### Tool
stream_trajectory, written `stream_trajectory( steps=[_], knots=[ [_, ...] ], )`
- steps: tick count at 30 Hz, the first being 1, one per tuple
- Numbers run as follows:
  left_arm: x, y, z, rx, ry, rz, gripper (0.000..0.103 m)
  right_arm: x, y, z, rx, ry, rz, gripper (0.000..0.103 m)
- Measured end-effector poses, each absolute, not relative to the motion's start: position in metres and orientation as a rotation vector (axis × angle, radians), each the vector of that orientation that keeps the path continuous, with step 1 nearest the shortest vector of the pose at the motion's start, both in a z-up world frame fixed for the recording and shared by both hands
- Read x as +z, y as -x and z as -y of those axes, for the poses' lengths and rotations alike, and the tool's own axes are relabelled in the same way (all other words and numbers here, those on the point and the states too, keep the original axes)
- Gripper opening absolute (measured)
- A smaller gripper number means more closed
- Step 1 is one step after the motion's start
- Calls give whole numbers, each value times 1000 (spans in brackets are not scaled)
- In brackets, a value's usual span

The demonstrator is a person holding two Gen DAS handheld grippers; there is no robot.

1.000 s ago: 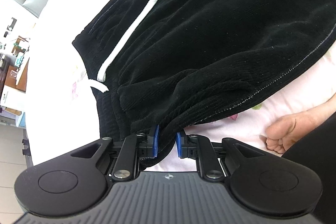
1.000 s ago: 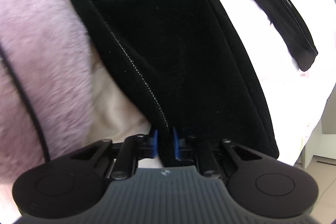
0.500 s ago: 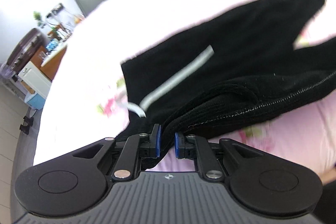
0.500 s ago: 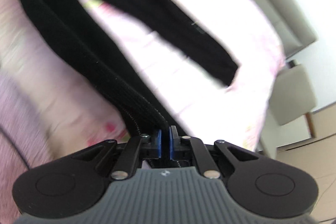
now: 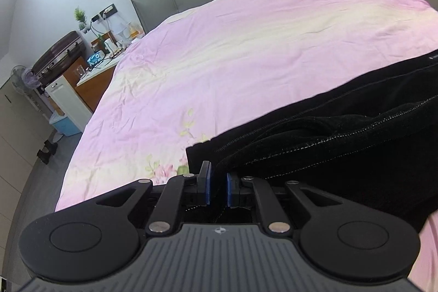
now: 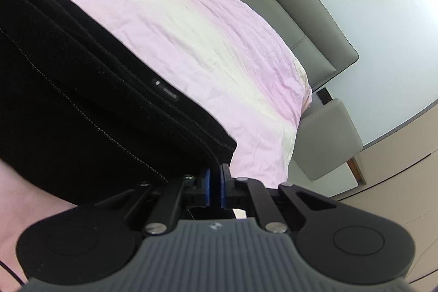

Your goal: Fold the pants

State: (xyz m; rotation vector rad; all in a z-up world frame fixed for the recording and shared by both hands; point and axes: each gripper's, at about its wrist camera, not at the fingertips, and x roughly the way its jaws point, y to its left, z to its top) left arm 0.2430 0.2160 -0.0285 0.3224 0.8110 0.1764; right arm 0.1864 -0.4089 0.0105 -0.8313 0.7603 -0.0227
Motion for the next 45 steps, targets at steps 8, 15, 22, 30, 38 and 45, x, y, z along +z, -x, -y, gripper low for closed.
stream_trajectory(
  steps=[8,15,22,30,38,45],
  knots=[
    [-66,-328,-217,246,-341,-908,12,-37,-317,399,-26,858,-783,0],
    [-133,-383,-224,247,-367,-1033,12,-109,-396,384,7,873,-898,0],
    [-153,-384,-219,232,-404,-1042,11,-155,-419,379,23,890,-975,0],
    [-104,-364,-209,255,-364,-920,10,-108,-414,385,-39,837,-873,0],
    [-132,-401,-212,278,-377,-1008,11,-122,-453,369,-71,847,-905,0],
    [-144,-404,-215,262,-409,-1017,33,-150,-472,371,-75,804,-969,6]
  ],
)
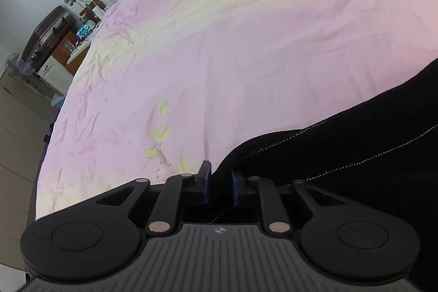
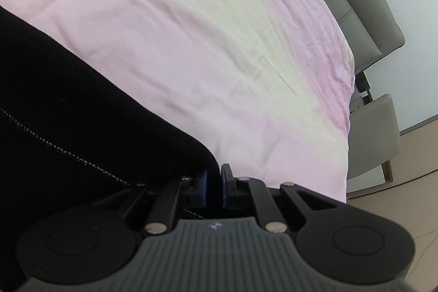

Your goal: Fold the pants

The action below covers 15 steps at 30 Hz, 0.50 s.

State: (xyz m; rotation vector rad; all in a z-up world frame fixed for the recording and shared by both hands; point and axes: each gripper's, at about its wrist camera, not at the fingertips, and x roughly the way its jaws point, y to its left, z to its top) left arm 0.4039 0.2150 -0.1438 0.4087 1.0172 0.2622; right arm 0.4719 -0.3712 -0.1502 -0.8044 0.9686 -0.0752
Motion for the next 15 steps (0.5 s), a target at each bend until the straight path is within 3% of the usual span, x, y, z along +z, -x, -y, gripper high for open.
stream_trajectory(
  steps=[1,2,3,4,12,15],
  knots=[
    [-141,-402,-218,265,-422,-999,60,-149,-473,372,-84,803,-972,21],
    [-136,-399,-221,276,-415,-978,80,-146,-472,372,-100,804,-963,33],
    [-128,-397,-227,280,-393,-956,81,-141,-470,373,-110,804,-947,57],
    [-119,-394,-233,282,-363,-947,80,-135,-469,375,-115,798,-932,65],
    [-67,-344,-278,304,-214,-952,80,-81,-428,414,-179,598,-942,65],
    [-68,-323,-296,323,-156,-989,74,-68,-406,436,-207,506,-969,65]
  ],
)
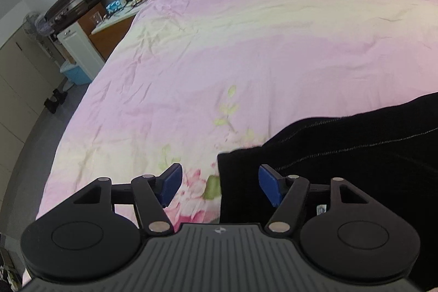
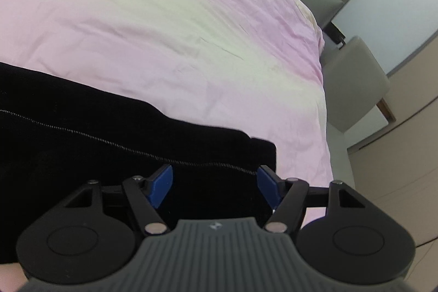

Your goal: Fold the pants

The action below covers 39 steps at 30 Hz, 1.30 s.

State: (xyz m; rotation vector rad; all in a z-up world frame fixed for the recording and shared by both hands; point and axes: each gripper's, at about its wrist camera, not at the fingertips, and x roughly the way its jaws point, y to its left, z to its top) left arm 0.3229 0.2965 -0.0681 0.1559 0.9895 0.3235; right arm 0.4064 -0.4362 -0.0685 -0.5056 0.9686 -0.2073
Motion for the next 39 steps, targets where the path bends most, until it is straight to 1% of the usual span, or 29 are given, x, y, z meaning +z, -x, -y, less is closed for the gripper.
stream_trajectory(
  steps=[2,3,4,5,9,11,12,13,14,15,16,17,19,20,27,28,29,31,33,36,39],
  knots=[
    [-74,-312,-308,332,-90,-1000,63,-64,-393,448,-224,469,-985,65],
    [-78,-309,-312,331,-64,-1003,61,-63,-385,453,-229,458,-994,64],
    [-84,-305,-315,332,-45,-1011,55,-63,-378,457,-232,450,-1002,64],
    [-91,-304,-316,339,-40,-1014,53,-63,-372,462,-236,440,-1012,64],
    [-116,-319,-318,374,-38,-1026,42,-60,-355,486,-235,317,-1047,64],
    [-130,-329,-315,381,-65,-1051,33,-61,-350,498,-242,247,-1056,64],
    [-136,-335,-315,383,-73,-1069,31,-61,-348,504,-249,207,-1058,64],
    [-143,-341,-314,385,-84,-1088,27,-62,-347,510,-258,169,-1060,64],
    [-147,-345,-313,385,-93,-1099,21,-64,-348,517,-268,123,-1063,64],
    [-150,-348,-311,389,-106,-1103,19,-67,-349,524,-279,76,-1064,63],
    [-152,-350,-310,395,-120,-1104,12,-69,-350,529,-291,24,-1062,61],
    [-153,-351,-308,401,-135,-1101,9,-73,-351,535,-302,-22,-1057,59],
    [-155,-351,-307,403,-147,-1103,7,-81,-354,548,-329,-139,-1045,54],
    [-155,-351,-306,401,-152,-1103,4,-85,-356,555,-341,-197,-1038,52],
    [-157,-357,-296,421,-209,-1121,4,-123,-369,598,-396,-545,-951,41],
    [-158,-358,-294,425,-221,-1126,2,-128,-371,601,-406,-566,-947,32],
    [-159,-359,-292,428,-233,-1131,1,-130,-372,602,-412,-579,-938,25],
    [-160,-361,-289,432,-257,-1138,1,-126,-373,599,-417,-549,-919,14],
    [-160,-361,-288,432,-265,-1140,1,-111,-374,592,-431,-443,-906,10],
    [-160,-362,-288,435,-264,-1139,1,-101,-374,596,-470,-394,-907,9],
    [-161,-361,-285,444,-278,-1136,1,-121,-377,602,-505,-383,-963,9]
  ],
)
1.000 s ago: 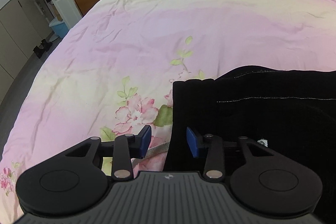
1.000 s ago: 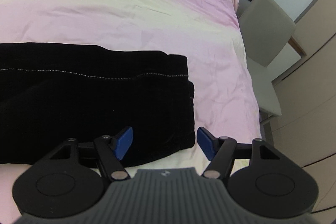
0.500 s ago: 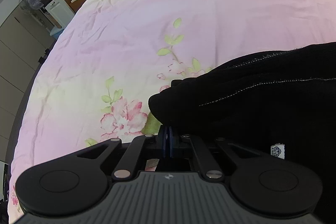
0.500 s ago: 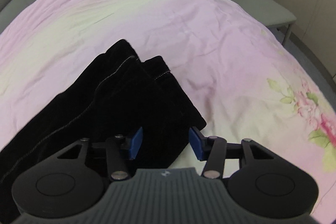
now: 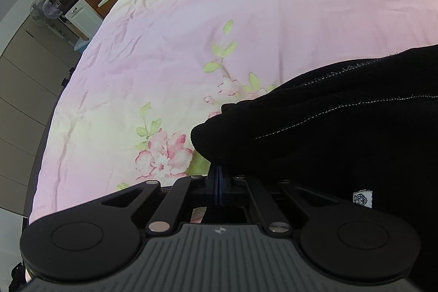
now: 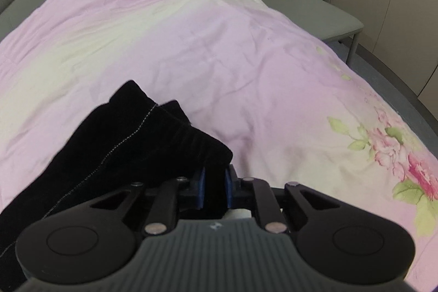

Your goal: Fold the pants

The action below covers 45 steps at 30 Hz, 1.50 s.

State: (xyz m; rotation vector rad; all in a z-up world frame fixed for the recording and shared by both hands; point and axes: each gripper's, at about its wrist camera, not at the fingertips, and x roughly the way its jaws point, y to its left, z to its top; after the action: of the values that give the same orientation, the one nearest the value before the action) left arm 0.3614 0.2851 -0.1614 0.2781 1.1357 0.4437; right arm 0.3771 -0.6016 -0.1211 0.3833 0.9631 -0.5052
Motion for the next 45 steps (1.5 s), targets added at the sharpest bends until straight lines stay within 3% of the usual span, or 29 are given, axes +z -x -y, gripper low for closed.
stream_trajectory(
  steps=[5,6,7,10,15,17,20,22,23,26,27,29,30,32,36,37,40,42,45],
  knots=[
    [-160,-361,-285,427,-300,-1140,1,-133,-382,598,-513,-333,-1018,14],
    [-159,-361,-286,427,-291,-1140,1,-126,-381,598,-481,-298,-1020,19],
    [-159,-361,-287,426,-287,-1141,1,-119,-381,596,-461,-264,-1016,32],
    [-159,-363,-283,422,-318,-1152,1,-93,-377,587,-388,-158,-972,48],
    [-152,-367,-289,438,-264,-1170,2,-74,-403,587,-318,-132,-888,50],
    [-152,-367,-291,447,-251,-1169,7,-79,-421,588,-283,-155,-881,51],
    [-152,-366,-293,448,-240,-1165,7,-96,-444,590,-248,-147,-897,64],
    [-152,-367,-292,449,-243,-1164,7,-110,-454,593,-251,-157,-923,67],
    [-153,-367,-292,449,-244,-1166,7,-120,-458,596,-243,-190,-949,66],
    [-152,-368,-293,452,-243,-1167,7,-135,-458,594,-256,-176,-970,49],
    [-152,-368,-292,452,-246,-1167,7,-135,-456,589,-264,-134,-964,36],
    [-152,-368,-292,453,-248,-1164,7,-130,-454,581,-300,-88,-955,26],
    [-152,-367,-292,455,-248,-1161,7,-126,-454,579,-314,-71,-948,16],
    [-151,-366,-291,456,-246,-1153,7,-120,-456,579,-352,-69,-929,15],
    [-151,-366,-290,448,-267,-1156,8,-131,-459,589,-545,-30,-948,0],
    [-151,-366,-291,443,-261,-1156,8,-138,-458,597,-608,16,-966,0],
    [-151,-367,-293,440,-251,-1154,8,-155,-437,634,-603,-187,-1004,0],
    [-149,-367,-293,443,-259,-1155,13,-150,-425,635,-556,-158,-977,0],
    [-140,-360,-295,478,-269,-1127,35,-135,-411,632,-510,-167,-976,1]
  ],
)
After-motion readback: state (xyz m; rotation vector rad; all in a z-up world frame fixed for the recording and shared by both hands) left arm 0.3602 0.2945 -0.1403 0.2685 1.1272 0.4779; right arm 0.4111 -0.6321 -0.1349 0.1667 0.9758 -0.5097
